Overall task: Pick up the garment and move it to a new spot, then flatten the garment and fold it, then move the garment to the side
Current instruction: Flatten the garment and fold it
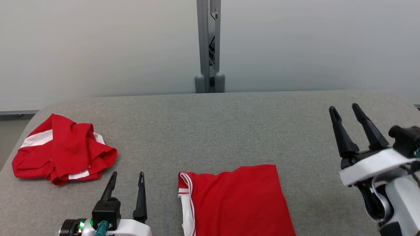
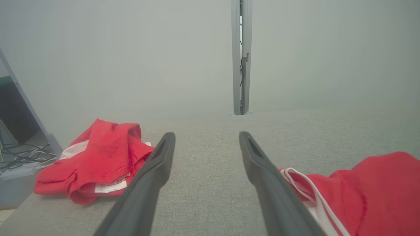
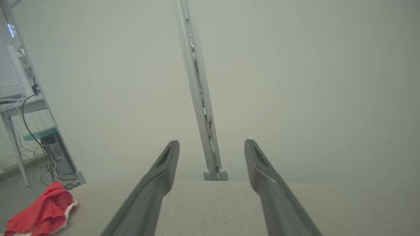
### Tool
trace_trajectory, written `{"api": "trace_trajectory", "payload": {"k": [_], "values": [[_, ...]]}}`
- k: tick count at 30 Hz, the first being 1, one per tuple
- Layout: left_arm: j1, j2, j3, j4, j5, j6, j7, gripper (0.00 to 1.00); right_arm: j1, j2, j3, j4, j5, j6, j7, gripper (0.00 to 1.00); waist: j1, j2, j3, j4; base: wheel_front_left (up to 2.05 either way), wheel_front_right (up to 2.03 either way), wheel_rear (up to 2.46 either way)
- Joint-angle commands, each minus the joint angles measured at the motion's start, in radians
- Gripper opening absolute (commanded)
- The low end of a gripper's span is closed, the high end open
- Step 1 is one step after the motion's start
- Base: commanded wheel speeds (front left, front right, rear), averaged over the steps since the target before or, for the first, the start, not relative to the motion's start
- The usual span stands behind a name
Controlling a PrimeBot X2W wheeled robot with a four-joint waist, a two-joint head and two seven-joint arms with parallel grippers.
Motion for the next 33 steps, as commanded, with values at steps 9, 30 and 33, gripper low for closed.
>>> {"api": "trace_trajectory", "payload": {"k": [9,30,33], "values": [[0.01,0.004,0.006,-0.049,-0.001,0.011,-0.003,1.0,0.287,0.18,-0.285,-0.21,-0.467,0.0,-0.001,1.0,0.0,-0.0001,0.005,-0.011,0.0,0.0,0.0],[0.011,0.004,-0.01,-0.098,0.026,0.016,-0.003,1.0,0.357,0.247,-0.257,-0.256,-0.524,0.0,-0.001,0.0,0.0,-0.0001,0.019,0.031,0.0,0.0,0.0],[0.008,0.004,-0.011,-0.095,0.029,0.013,-0.003,1.0,0.351,0.25,-0.201,-0.248,-0.514,0.0,-0.001,0.0,0.0,-0.0001,0.023,0.056,0.0,0.0,0.0]]}}
